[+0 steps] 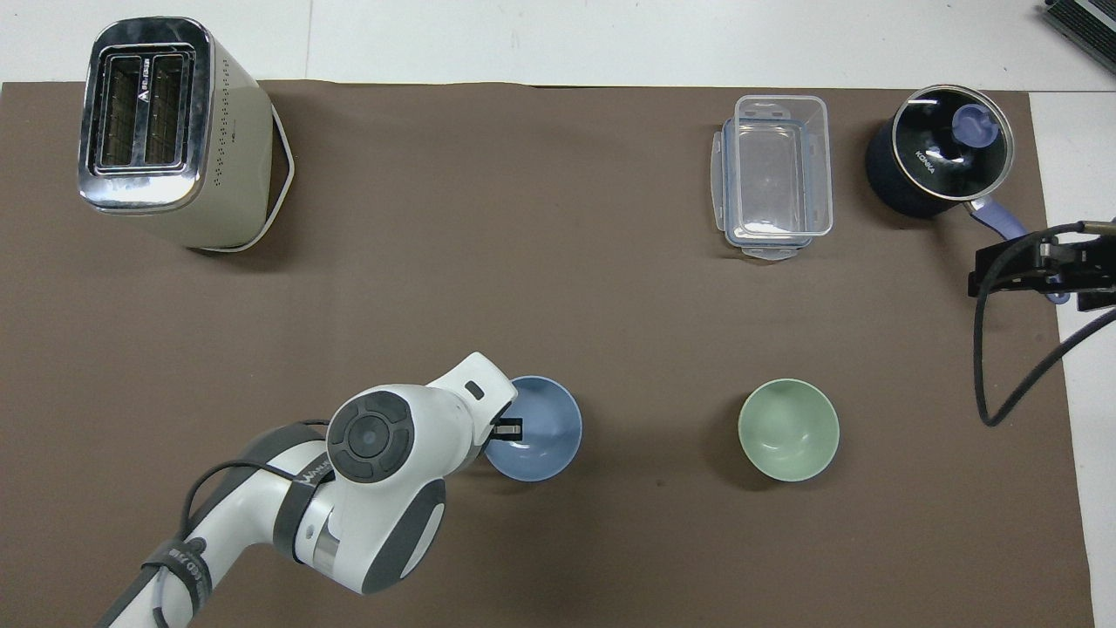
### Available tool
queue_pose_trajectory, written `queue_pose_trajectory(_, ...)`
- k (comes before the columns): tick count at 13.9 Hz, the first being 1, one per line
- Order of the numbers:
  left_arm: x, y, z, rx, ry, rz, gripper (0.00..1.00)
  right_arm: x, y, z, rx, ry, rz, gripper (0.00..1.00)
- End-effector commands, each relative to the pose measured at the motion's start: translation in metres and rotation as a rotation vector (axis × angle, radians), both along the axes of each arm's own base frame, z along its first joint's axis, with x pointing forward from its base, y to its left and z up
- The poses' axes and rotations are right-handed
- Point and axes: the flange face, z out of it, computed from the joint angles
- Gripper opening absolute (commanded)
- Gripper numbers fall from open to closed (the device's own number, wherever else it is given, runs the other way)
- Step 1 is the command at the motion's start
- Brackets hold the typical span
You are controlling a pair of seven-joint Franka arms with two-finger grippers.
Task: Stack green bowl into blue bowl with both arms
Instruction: 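Slide the blue bowl toward the green bowl with the left gripper, then release the blue bowl and withdraw the left gripper to rest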
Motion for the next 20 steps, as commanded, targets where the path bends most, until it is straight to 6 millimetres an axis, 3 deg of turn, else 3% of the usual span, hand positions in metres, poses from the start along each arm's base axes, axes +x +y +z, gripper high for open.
queue_pose_trajectory(1,-0.001,-0.007,-0.013,-0.015,-0.013,0.015,1.0,-0.007,-0.002,0.0,0.0,-0.007,-0.019,1.0)
queue_pose_trajectory(3,0.013,-0.004,0.0,-0.029,-0.028,0.033,1.0,-0.007,-0.002,0.001,0.0,-0.009,-0.02,1.0)
queue_pose_trajectory(6,0.061,0.037,0.029,-0.002,0.013,0.088,1.0,-0.007,-0.002,0.001,0.0,-0.009,-0.022,1.0)
queue_pose_trajectory(12,0.13,0.117,0.088,0.032,-0.028,0.058,1.0,-0.007,-0.002,0.001,0.0,-0.009,-0.019,1.0)
queue_pose_trajectory(16,0.159,0.182,0.122,0.049,-0.035,0.133,1.0,-0.008,-0.003,-0.001,-0.001,-0.003,-0.016,1.0)
queue_pose_trajectory(20,0.176,0.235,0.154,0.056,-0.036,0.045,1.0,-0.021,-0.006,-0.012,0.038,-0.01,-0.024,1.0)
